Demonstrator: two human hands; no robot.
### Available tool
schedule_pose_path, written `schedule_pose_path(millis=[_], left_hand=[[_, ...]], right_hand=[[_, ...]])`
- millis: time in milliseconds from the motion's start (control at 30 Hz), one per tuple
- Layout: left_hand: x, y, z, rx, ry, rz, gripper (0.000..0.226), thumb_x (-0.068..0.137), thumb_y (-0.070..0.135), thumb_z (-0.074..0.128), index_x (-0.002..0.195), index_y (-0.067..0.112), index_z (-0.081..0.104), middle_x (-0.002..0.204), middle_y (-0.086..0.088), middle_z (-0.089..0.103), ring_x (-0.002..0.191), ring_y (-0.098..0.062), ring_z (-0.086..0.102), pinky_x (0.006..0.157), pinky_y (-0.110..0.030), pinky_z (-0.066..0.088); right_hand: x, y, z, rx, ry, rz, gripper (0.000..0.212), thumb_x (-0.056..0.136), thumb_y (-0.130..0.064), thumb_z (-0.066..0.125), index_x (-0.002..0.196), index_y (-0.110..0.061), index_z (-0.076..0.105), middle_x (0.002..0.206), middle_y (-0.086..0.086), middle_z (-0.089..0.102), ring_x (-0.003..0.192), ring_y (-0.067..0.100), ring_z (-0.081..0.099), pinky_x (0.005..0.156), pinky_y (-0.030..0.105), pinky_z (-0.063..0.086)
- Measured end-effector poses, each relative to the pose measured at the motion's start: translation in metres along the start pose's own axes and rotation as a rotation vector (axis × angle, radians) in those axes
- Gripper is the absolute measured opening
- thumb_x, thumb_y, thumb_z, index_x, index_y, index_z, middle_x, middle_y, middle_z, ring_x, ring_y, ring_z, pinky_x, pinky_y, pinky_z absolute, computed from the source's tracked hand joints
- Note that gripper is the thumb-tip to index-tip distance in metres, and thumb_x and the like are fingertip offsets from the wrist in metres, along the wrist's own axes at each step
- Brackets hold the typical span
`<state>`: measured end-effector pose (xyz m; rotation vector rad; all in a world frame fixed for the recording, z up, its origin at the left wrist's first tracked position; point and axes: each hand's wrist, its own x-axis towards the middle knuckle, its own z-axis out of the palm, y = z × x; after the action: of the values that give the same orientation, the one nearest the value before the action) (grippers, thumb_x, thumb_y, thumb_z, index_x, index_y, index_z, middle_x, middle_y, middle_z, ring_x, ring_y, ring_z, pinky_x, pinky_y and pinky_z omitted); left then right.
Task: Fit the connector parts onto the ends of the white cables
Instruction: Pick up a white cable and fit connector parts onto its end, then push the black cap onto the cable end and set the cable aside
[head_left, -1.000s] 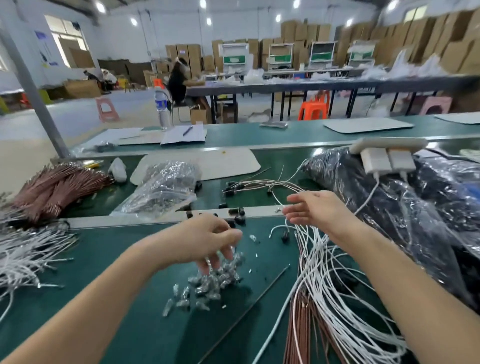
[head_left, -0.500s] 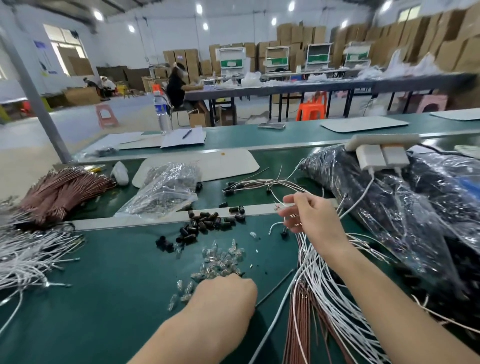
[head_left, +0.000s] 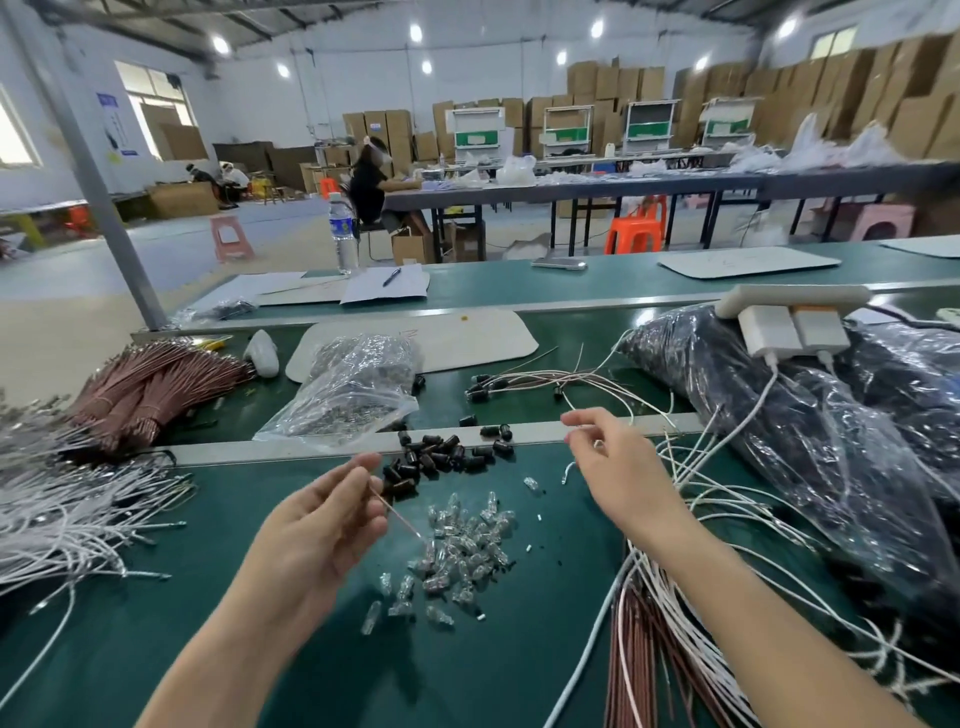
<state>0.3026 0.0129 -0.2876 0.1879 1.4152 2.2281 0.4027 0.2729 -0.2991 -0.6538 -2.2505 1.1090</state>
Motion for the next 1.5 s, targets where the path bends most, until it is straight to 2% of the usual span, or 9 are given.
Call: schedule_pose_path(millis=[100,167,300,400,667,867,967,1167,1500], left_hand=[[0.006,-0.01,-0.014,-0.333,0.139,0.012,0.013,0.091,0.009,0.058,0.099,0.005,0.066,0.076,-0.006,0.071,0.064,-0.011,0.07,0.058,-0.019,0.059],[0.007,-0.014,-0.019,-0.42,0.186,0.031,0.012,0.086,0.012,0.062,0.095,0.005,0.066,0.078,-0.005,0.073,0.068,-0.009,0.072,0.06,-0.018,0.058],[0.01,-0.014,-0.022,-0.436,0.202,0.027,0.018,0.084,0.02,0.066,0.09,0.003,0.067,0.077,-0.006,0.072,0.067,-0.01,0.072,0.059,-0.019,0.058],[0.015,-0.015,-0.023,-0.405,0.237,0.041,0.018,0.083,0.025,0.068,0.086,0.008,0.064,0.071,-0.002,0.071,0.06,-0.008,0.069,0.057,-0.019,0.058],[0.015,-0.024,-0.015,-0.33,0.188,0.087,0.014,0.077,0.018,0.068,0.087,0.009,0.068,0.075,-0.006,0.073,0.06,-0.011,0.07,0.055,-0.022,0.059],[0.005,-0.033,-0.005,0.009,0.162,0.323,0.009,0.078,0.026,0.073,0.08,0.017,0.075,0.084,-0.012,0.072,0.072,-0.02,0.071,0.061,-0.024,0.059],[-0.002,-0.034,0.002,0.065,0.147,0.365,0.016,0.074,0.035,0.075,0.079,0.019,0.075,0.084,-0.011,0.072,0.072,-0.02,0.071,0.062,-0.026,0.06],[-0.006,-0.04,0.015,0.106,0.088,0.372,0.016,0.073,0.038,0.074,0.074,0.022,0.074,0.082,-0.014,0.073,0.07,-0.021,0.071,0.06,-0.028,0.06],[-0.002,-0.051,0.015,0.217,0.063,0.382,0.029,0.078,0.026,0.07,0.085,-0.002,0.065,0.08,-0.019,0.073,0.066,-0.024,0.071,0.056,-0.028,0.06]], right_hand=[[0.009,-0.006,0.023,-0.066,-0.076,0.009,0.024,0.103,-0.023,0.047,0.12,-0.028,0.063,0.09,-0.018,0.063,0.066,0.016,0.065,0.056,0.022,0.047],[0.015,-0.012,0.041,-0.163,-0.13,-0.009,0.024,0.103,-0.023,0.045,0.119,-0.029,0.063,0.092,-0.011,0.066,0.056,0.011,0.056,0.055,0.025,0.047],[0.027,-0.026,0.064,-0.411,-0.233,-0.054,0.033,0.105,-0.031,0.041,0.132,-0.033,0.059,0.119,0.0,0.053,0.085,0.019,0.06,0.079,0.04,0.055],[0.032,-0.034,0.073,-0.59,-0.305,-0.086,0.033,0.106,-0.037,0.043,0.135,-0.035,0.057,0.123,0.002,0.043,0.101,0.024,0.061,0.081,0.039,0.051],[0.026,-0.022,0.068,-0.522,-0.293,-0.096,0.025,0.093,-0.041,0.067,0.113,-0.027,0.062,0.117,-0.007,0.042,0.092,0.014,0.052,0.077,0.033,0.043],[0.008,-0.01,0.044,-0.053,-0.094,0.004,0.006,0.09,-0.03,0.074,0.088,-0.032,0.069,0.092,-0.011,0.065,0.077,-0.001,0.059,0.065,0.008,0.041],[-0.004,-0.01,0.03,0.163,-0.027,0.092,0.006,0.089,-0.033,0.073,0.09,-0.028,0.071,0.079,-0.014,0.071,0.071,-0.003,0.062,0.067,0.009,0.044],[-0.048,-0.017,0.034,1.397,-0.121,0.537,0.031,0.076,-0.016,0.075,0.096,0.007,0.073,0.089,0.015,0.075,0.077,0.019,0.073,0.066,0.022,0.06],[-0.06,-0.027,0.039,1.636,-0.166,0.626,0.019,0.073,-0.01,0.076,0.082,0.008,0.077,0.097,0.025,0.073,0.084,0.028,0.076,0.061,0.026,0.062]])
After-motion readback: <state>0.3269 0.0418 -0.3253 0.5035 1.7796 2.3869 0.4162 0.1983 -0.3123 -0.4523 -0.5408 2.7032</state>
